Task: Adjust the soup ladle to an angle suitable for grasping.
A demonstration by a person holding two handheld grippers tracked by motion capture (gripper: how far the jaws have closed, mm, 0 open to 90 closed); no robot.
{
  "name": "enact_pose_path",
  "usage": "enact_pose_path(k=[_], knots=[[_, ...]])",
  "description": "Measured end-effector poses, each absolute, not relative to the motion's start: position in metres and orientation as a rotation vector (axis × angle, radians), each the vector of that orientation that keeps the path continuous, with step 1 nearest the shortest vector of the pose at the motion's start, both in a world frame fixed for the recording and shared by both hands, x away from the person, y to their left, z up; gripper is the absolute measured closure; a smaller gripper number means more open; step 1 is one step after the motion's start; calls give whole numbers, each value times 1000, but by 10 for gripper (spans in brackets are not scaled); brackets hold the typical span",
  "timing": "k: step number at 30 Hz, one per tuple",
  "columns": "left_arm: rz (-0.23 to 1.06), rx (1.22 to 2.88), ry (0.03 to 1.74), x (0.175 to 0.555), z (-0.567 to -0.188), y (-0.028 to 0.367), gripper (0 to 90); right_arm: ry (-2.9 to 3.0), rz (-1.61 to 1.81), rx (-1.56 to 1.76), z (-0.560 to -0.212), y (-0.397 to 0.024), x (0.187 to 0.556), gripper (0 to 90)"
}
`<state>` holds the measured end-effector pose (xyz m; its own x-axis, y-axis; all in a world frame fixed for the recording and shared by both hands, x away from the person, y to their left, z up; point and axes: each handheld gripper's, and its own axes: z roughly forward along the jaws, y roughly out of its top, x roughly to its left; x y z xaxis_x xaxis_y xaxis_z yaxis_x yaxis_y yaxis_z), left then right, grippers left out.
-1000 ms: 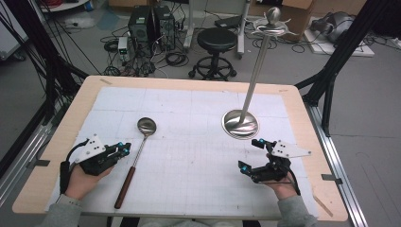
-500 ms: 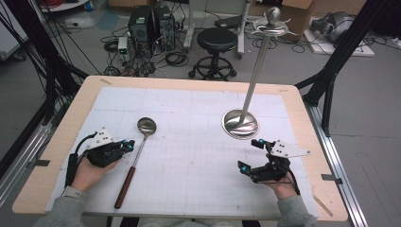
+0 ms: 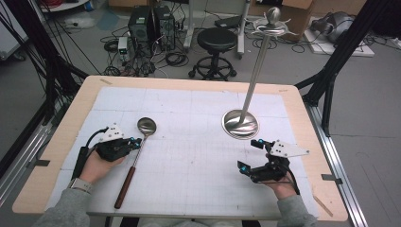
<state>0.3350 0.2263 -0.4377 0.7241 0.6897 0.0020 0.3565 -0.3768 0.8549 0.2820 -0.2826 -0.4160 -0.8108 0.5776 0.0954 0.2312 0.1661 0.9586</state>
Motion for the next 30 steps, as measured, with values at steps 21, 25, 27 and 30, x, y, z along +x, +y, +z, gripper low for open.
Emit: enact_pose_path(k=[21,25,27,30], knots=[[454,2122,789,358,-442,200,897,2214,1656,769,-421,-278,282,13],[445,2150,787,359,-446,198,897,2208,1658,760,-421,-278,282,13],[441,2149,789,359,-447,198,896,2216,1659,766,-421,-278,282,13],[444,2153,789,359,-447,198,897,2217,1660,768,-421,-278,282,13]])
